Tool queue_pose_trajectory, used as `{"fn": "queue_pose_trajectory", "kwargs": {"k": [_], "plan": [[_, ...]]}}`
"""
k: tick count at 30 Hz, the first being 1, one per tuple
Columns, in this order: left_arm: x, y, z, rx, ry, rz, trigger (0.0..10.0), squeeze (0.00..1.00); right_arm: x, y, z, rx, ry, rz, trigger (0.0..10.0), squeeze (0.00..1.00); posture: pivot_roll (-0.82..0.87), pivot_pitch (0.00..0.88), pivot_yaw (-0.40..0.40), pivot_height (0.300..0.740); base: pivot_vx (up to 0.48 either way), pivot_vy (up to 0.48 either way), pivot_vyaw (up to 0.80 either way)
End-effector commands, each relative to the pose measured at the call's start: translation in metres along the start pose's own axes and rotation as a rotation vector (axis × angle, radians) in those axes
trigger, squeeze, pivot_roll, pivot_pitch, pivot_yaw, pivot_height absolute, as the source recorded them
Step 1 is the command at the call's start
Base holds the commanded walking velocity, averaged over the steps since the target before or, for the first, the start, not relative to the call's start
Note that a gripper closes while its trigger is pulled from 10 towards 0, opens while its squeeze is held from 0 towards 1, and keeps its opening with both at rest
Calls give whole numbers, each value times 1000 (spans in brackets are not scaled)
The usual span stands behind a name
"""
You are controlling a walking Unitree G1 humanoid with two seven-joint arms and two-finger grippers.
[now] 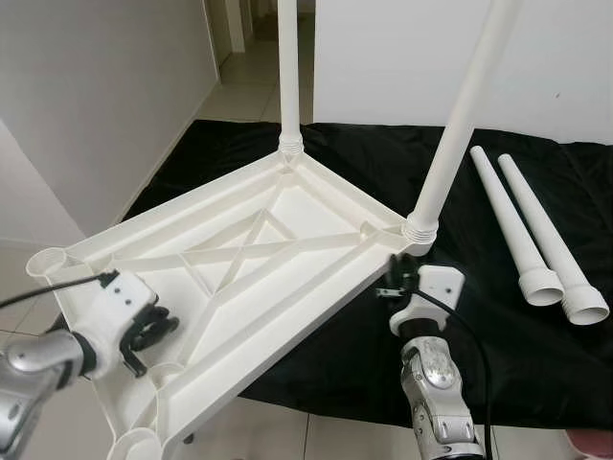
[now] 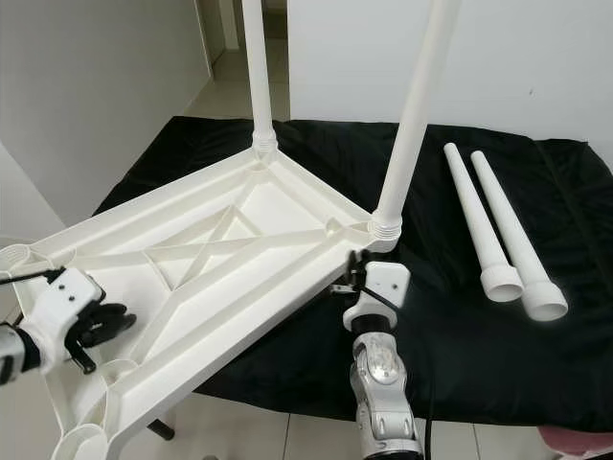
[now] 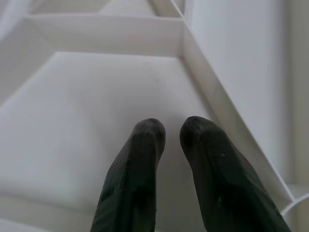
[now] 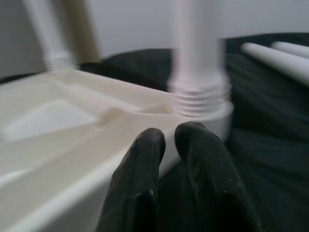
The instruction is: Building children table
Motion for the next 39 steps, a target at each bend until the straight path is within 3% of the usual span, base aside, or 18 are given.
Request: {"fn": "queue_pose_trajectory", "kwargs": {"k": [1,5,6,7,12,20,22,24,29,30,34,39], "plan": [[-10,0,-9,29,1,-79,10000,0,-7,4,-4,24,1,-58,10000,0,-14,69,87,740,0,0,0],[-24,-4,-16,60,-51,-117,10000,0,-16,6,-10,55,26,-112,10000,0,-15,71,89,740,0,0,0],[-46,-7,-21,79,-109,-186,10000,0,-24,2,-16,92,18,-148,10000,0,-17,71,91,740,0,0,0],[-46,-7,-21,79,-109,-186,10000,0,-24,2,-16,92,18,-148,10000,0,-17,71,91,740,0,0,0],[-63,-15,-15,65,-133,-233,10000,0,-9,-14,-25,181,-65,-52,10000,0,-18,79,93,740,0,0,0],[-80,-20,-1,19,-150,-277,10000,0,4,-27,-29,224,-75,27,10000,0,-14,85,93,740,0,0,0],[-85,-21,3,1,-152,-284,10000,0,6,-29,-30,232,-96,38,10000,0,-12,87,93,740,0,0,0],[-96,-27,21,-63,-158,-299,10000,0,10,-34,-30,253,-154,43,10000,0,-5,88,90,740,0,0,0],[-103,-31,35,-117,-148,-312,10000,0,8,-39,-28,255,-175,41,10000,0,-4,86,90,740,0,0,0],[-114,-39,50,-171,-140,-340,10000,0,7,-50,-26,256,-192,50,10000,0,-6,80,92,740,0,0,0],[-129,-48,59,-201,-136,-386,10000,0,4,-63,-24,261,-180,76,10000,0,-8,72,94,740,0,0,0],[-136,-61,72,-239,-140,-384,10000,0,-4,-76,-23,256,-137,103,10000,0,-27,59,106,740,0,0,0]]}}
Point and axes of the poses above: a point about 5 cm out from each wrist's last joint towards the gripper, its own y axis pointing back from the gripper into the wrist, its own z axis along the axis of the wrist's last joint, x = y × z, the point moved 6 cm from there along -y, pointing out of the wrist towards the gripper, and after that the axes turned 5 degrees about y, right-handed, at the moved point
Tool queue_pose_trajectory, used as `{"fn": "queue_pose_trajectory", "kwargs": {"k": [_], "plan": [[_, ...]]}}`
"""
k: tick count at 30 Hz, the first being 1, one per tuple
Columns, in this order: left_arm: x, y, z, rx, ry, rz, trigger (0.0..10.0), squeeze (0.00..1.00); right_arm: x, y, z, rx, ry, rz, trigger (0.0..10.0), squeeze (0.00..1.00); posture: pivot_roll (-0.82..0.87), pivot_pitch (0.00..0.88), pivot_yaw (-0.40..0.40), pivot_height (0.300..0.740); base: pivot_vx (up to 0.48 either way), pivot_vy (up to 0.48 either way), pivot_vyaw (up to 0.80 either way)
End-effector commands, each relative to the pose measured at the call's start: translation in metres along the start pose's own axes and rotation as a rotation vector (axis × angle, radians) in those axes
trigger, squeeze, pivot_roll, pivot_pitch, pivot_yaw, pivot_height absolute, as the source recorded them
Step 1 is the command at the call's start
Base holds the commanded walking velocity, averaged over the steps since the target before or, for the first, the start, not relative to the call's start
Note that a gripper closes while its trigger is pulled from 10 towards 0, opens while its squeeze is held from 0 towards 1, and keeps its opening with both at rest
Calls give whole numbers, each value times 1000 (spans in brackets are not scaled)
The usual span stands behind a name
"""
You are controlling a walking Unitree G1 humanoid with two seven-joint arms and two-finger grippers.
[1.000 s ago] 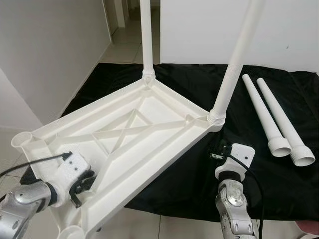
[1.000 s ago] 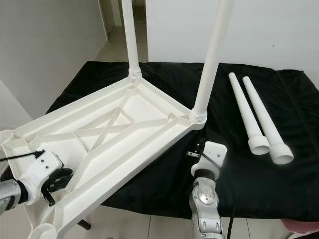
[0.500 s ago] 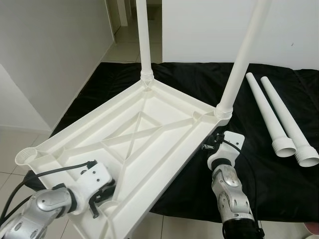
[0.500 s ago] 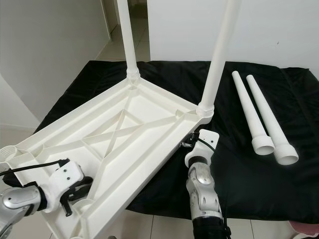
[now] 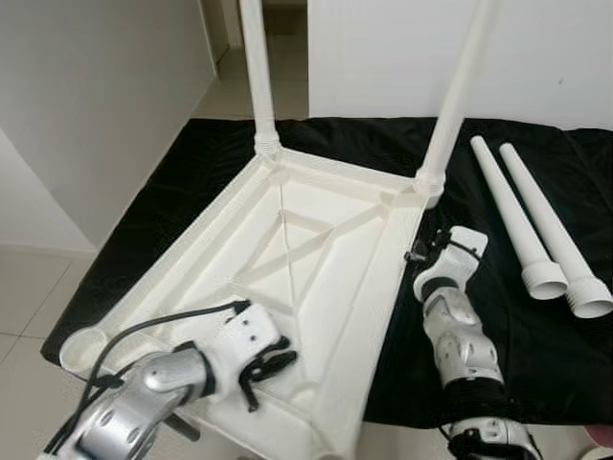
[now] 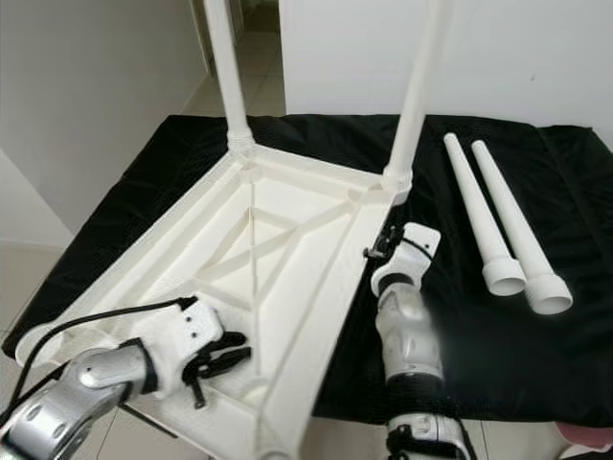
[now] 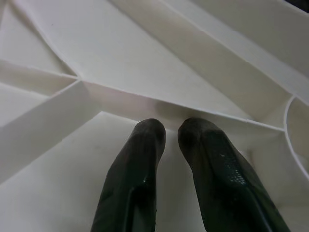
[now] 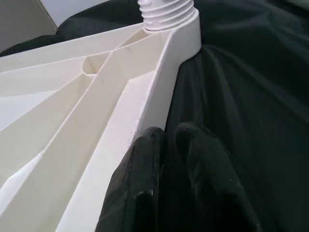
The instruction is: Building children table
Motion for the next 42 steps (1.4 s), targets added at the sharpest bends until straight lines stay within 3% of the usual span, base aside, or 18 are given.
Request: {"fn": "queue_pose_trajectory", "kwargs": {"k": [1,9,12,20,21,22,27,29,30,33,34,35,38,42], "plan": [[3,-7,12,-40,-29,18,10000,0,10,-3,-8,25,22,56,10000,0,-32,58,109,740,0,0,0],[14,-5,25,-79,-56,59,10000,0,2,-1,13,-75,44,60,10000,0,-33,63,104,740,0,0,0],[26,4,33,-124,-101,122,10000,0,-5,12,33,-207,57,20,10000,0,-30,66,97,740,0,0,0],[32,18,43,-188,-75,133,10000,0,-20,32,43,-288,145,-49,10000,0,-27,67,86,740,0,0,0],[31,20,44,-195,-60,113,10000,702,-22,36,44,-297,145,-55,10000,0,-28,66,82,740,0,0,0],[27,21,45,-203,-36,76,10000,1000,-24,41,45,-306,172,-67,10000,0,-31,67,79,740,0,0,0],[9,28,46,-228,33,-62,10000,1000,-20,53,41,-307,221,-48,10000,0,-36,64,72,740,0,0,0],[9,28,46,-228,33,-62,10000,1000,-20,53,41,-307,221,-48,10000,0,-36,64,72,740,0,0,0],[0,29,36,-185,16,-108,10000,1000,-25,64,29,-281,254,-72,10000,0,-36,65,62,740,0,0,0],[-3,28,31,-165,0,-120,10000,1000,-29,69,22,-263,260,-88,10000,0,-39,65,62,740,0,0,0],[-6,28,27,-151,-19,-130,10000,388,-30,74,15,-245,256,-95,10000,0,-42,65,61,740,0,0,0],[-11,28,20,-109,-34,-163,10000,0,-29,78,10,-230,258,-94,10000,0,-47,59,57,740,0,0,0],[-24,32,13,-47,-53,-250,10000,0,-25,80,13,-239,266,-87,10000,0,-67,55,63,740,0,0,0],[-29,33,13,-37,-50,-272,10000,0,-27,81,18,-247,266,-102,10000,0,-76,57,72,740,0,0,0]]}}
Point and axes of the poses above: a point about 5 cm out from each wrist's last joint towards the gripper, its own y axis pointing back from the gripper into the wrist, its own z axis along the axis of the wrist's last joint, x = y × z, the point moved 6 cm from there along -y, pointing out of the wrist towards the gripper, and after that the axes turned 5 degrees about y, right-handed, at the moved point
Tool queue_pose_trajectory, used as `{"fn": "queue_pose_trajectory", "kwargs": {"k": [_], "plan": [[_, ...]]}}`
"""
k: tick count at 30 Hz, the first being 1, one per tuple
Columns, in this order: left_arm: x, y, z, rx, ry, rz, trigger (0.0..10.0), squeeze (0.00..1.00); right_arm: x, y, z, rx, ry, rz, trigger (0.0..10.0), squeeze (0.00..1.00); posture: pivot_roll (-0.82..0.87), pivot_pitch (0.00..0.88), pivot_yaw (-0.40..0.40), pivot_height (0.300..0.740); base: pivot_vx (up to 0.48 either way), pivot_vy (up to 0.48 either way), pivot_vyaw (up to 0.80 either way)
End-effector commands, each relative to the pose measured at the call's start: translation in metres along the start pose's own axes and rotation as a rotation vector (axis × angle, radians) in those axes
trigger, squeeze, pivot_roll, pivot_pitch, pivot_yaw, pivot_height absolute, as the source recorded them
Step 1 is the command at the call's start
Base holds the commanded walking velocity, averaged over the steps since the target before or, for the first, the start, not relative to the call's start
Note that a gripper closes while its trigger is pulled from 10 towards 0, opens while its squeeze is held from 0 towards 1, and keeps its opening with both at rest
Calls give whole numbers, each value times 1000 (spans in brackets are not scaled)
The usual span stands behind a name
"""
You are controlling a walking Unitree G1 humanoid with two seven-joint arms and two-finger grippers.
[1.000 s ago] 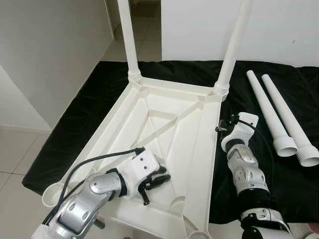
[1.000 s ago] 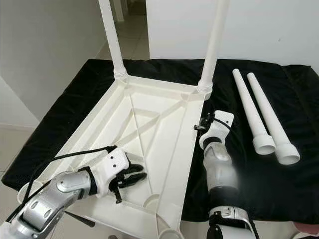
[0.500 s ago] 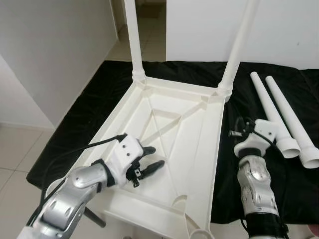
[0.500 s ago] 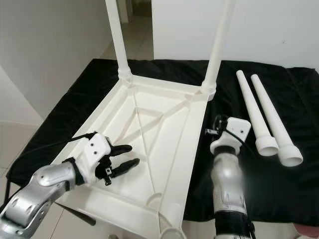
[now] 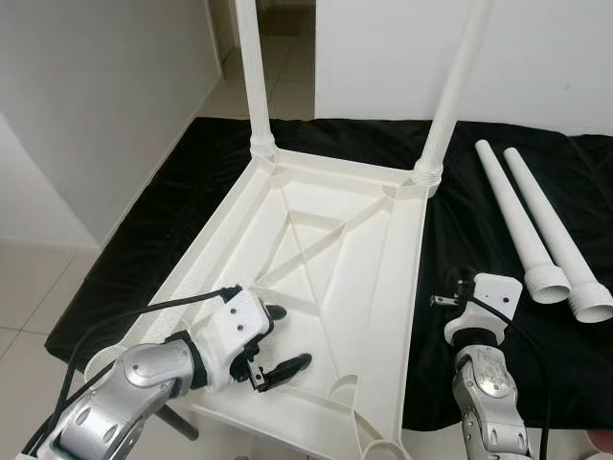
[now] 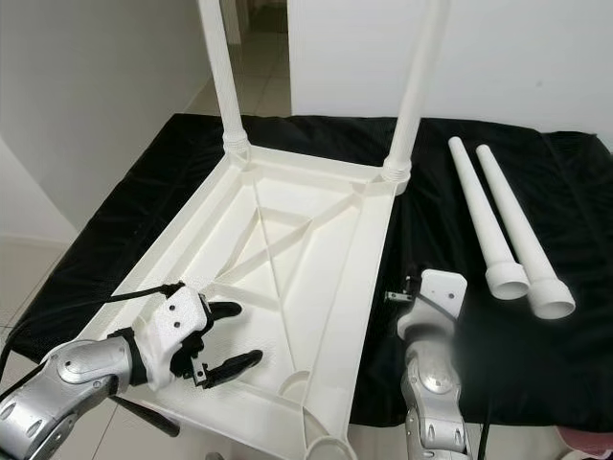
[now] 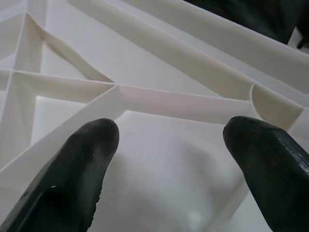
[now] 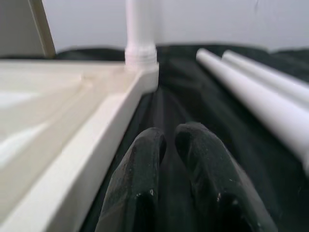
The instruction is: Building children table
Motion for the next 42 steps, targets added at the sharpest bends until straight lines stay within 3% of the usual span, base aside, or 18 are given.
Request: {"fn": "queue_pose_trajectory", "kwargs": {"k": [1,3,9,31,38,42], "plan": [[-30,4,-4,38,-1,-254,10000,0,0,1,-1,10,1,-6,10000,0,-76,57,72,740,0,0,0],[-40,3,-11,62,-14,-292,10000,0,-2,0,0,10,6,-12,10000,0,-76,57,74,740,0,0,0],[-50,3,-15,63,16,-326,10000,0,-4,-2,1,4,19,-15,10000,0,-82,61,80,740,0,0,0],[-53,15,-40,198,-7,-357,10000,0,-13,-10,4,4,37,-32,10000,0,-76,80,65,740,0,0,0],[-34,7,-42,207,-9,-267,10000,0,-7,-15,9,-9,32,-20,10000,0,-83,86,65,740,0,0,0],[-8,0,-42,200,-4,-140,10000,0,-9,-13,8,-6,33,-25,10000,0,-87,85,66,740,0,0,0]]}}
Point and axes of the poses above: a point about 5 cm out from each wrist's last joint towards the gripper, its own y axis pointing back from the gripper into the wrist, its own z axis along the axis of the wrist's last joint, x = y × z, the point moved 6 cm from there along -y, pointing out of the wrist towards the gripper, and after that the axes turned 5 degrees about y, right-handed, at the moved point
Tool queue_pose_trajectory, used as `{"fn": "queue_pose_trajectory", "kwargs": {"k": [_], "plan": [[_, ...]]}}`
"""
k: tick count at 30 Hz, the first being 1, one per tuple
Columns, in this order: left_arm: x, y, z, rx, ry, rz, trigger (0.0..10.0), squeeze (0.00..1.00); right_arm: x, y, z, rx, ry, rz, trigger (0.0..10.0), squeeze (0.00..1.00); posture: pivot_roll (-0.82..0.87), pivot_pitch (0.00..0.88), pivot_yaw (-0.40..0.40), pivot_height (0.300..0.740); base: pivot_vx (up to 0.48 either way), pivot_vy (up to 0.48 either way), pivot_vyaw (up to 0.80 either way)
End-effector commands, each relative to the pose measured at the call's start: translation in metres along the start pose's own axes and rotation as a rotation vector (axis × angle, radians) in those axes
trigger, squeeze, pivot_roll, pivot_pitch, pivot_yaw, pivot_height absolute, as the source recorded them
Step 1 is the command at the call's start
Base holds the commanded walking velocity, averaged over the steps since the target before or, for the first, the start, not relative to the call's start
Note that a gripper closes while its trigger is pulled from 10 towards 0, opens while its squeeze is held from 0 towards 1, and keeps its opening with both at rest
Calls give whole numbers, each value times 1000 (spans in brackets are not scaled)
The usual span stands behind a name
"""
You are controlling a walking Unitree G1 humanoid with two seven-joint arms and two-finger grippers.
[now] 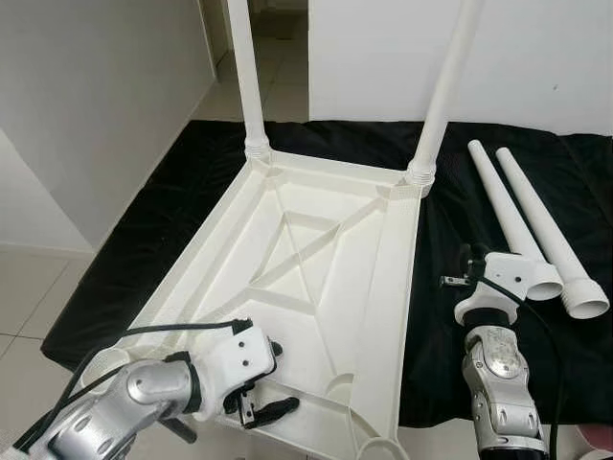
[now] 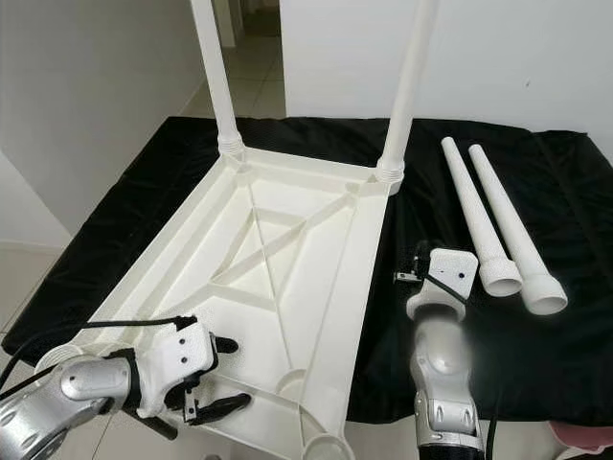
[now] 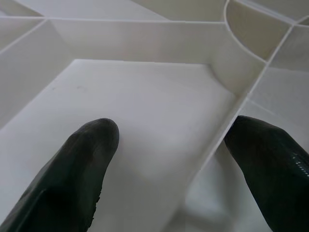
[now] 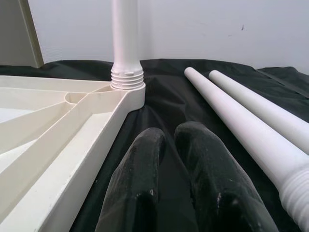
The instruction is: Building children table
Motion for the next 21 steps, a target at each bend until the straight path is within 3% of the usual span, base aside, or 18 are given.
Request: {"fn": "queue_pose_trajectory", "kwargs": {"k": [1,11,12,13,14,15,16,21], "plan": [[1,3,-5,27,11,-49,10000,0,1,1,-3,16,-4,-2,10000,0,-87,85,66,740,0,0,0],[8,5,-12,61,66,-15,10000,0,4,3,-2,13,-4,4,10000,0,-90,83,75,740,0,0,0],[9,6,-17,89,73,-14,8627,0,4,3,-3,14,-3,4,10000,0,-88,83,74,740,0,0,0],[9,6,-17,89,73,-14,8627,0,4,3,-3,14,-3,4,10000,0,-88,83,74,740,0,0,0],[11,8,-24,125,75,-2,4078,0,5,4,-3,15,-4,6,10000,0,-88,82,75,740,0,0,0],[11,8,-24,125,75,-2,4078,0,5,4,-3,15,-4,6,10000,0,-88,82,75,740,0,0,0],[15,10,-31,154,75,23,0,0,5,4,-3,17,-4,6,10000,0,-87,81,73,740,0,0,0],[31,11,-35,159,74,107,0,0,6,3,-3,16,-7,9,10000,0,-83,80,71,740,0,0,0]]}}
Point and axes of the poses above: a point about 5 cm out from each wrist's last joint towards the gripper, its own y axis pointing back from the gripper into the wrist, its own z axis along the axis of the wrist's last joint, x = y × z, the point moved 6 cm from there along -y, pointing out of the wrist towards the gripper, and after that the axes turned 5 degrees about y, right-handed, at the moved point
